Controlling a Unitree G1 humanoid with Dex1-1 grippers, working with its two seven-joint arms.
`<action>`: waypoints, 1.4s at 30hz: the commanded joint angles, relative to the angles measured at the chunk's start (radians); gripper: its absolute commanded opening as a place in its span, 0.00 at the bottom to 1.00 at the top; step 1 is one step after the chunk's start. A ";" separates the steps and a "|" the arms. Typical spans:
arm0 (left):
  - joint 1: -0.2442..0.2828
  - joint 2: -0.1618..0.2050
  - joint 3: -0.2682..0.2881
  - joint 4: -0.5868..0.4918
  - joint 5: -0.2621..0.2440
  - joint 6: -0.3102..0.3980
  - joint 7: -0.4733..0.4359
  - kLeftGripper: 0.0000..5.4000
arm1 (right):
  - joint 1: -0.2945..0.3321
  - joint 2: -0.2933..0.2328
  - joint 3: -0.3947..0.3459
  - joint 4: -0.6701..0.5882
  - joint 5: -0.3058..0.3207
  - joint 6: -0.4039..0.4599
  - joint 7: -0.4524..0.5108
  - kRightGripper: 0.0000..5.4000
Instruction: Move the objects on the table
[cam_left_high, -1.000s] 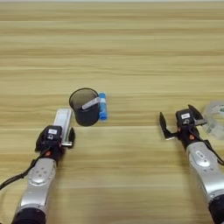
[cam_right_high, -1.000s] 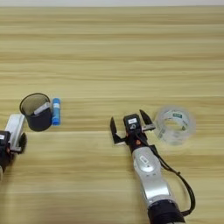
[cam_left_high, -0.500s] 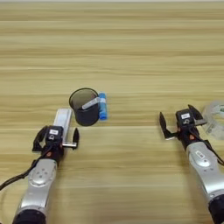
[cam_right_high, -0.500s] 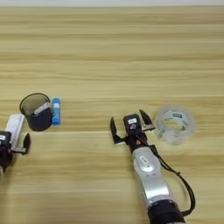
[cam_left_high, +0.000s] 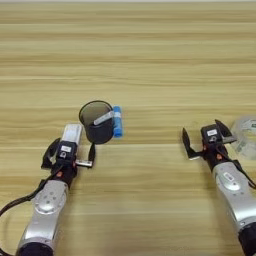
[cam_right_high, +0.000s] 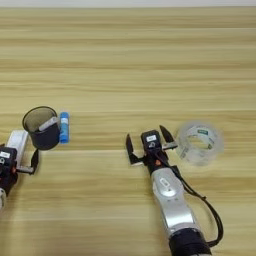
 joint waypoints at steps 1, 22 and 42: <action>0.008 -0.008 -0.006 -0.017 0.000 -0.011 -0.006 1.00 | 0.001 0.002 -0.002 -0.007 -0.002 0.014 -0.001 1.00; 0.015 -0.036 -0.064 -0.052 0.013 -0.030 -0.034 1.00 | -0.003 0.003 0.000 -0.003 -0.003 0.013 0.000 1.00; -0.071 -0.051 -0.074 0.034 0.022 -0.044 -0.020 1.00 | -0.008 0.006 0.001 0.006 -0.004 0.011 -0.001 1.00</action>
